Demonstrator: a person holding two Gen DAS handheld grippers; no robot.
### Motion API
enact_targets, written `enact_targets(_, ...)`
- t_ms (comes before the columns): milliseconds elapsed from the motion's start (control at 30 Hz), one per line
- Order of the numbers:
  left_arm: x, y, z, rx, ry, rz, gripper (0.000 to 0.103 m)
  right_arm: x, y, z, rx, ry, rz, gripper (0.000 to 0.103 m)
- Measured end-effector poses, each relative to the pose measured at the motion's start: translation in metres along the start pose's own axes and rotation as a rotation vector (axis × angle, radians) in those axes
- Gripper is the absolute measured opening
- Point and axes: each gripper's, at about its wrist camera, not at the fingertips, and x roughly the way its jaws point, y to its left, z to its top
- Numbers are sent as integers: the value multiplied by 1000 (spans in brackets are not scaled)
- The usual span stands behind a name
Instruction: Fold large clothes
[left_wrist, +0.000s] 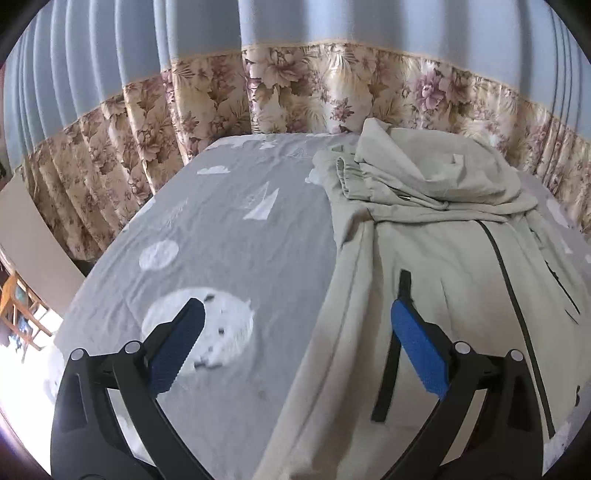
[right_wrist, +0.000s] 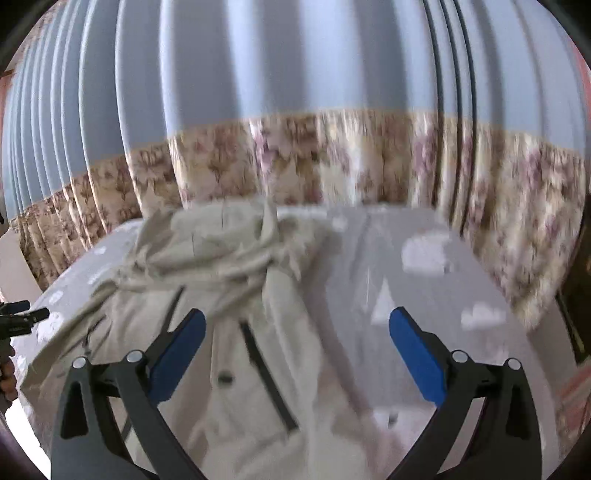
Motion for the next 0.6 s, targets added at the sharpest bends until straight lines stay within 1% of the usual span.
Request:
enact_targets(33,1,-1,-6,-7,11,13,100,0,-2,-7,6,7,-10,99)
enact_targets(67,3,-2,-11,-14,26,9,100,0,-5,-18,18,27,-35,99)
enact_targets(100,4,-2,-17,-20,39,-8,100,0,-7,-24,26,41,-40,98)
enact_targets(133,7,-2,-24,-29,62,-31,100,-1,-10,-31,32,57,-36,90)
enact_targets(167,10,-3,-30,-30,79,-43,100,-3,-13,-38,28,79,-51,86)
enact_targets(200,12,-4,-36,-26,92,-51,100,-3,-12,-45,9,97,-71,77)
enact_targets(233,15,-5,-42,-23,107,-58,100,-4,-12,-49,-9,112,-92,72)
enact_targets(267,17,-5,-47,-26,118,-64,100,-4,-14,-53,-19,126,-103,71)
enact_targets(333,17,-3,-56,-48,127,-73,100,-6,-23,-63,3,154,-107,71)
enact_targets(433,14,3,-64,-78,124,-97,100,-12,-33,-70,42,158,-109,71)
enact_targets(500,11,5,-66,-78,118,-104,100,-13,-39,-74,72,170,-87,71)
enact_targets(600,8,6,-71,-61,131,-114,100,-10,-45,-80,123,199,-55,71)
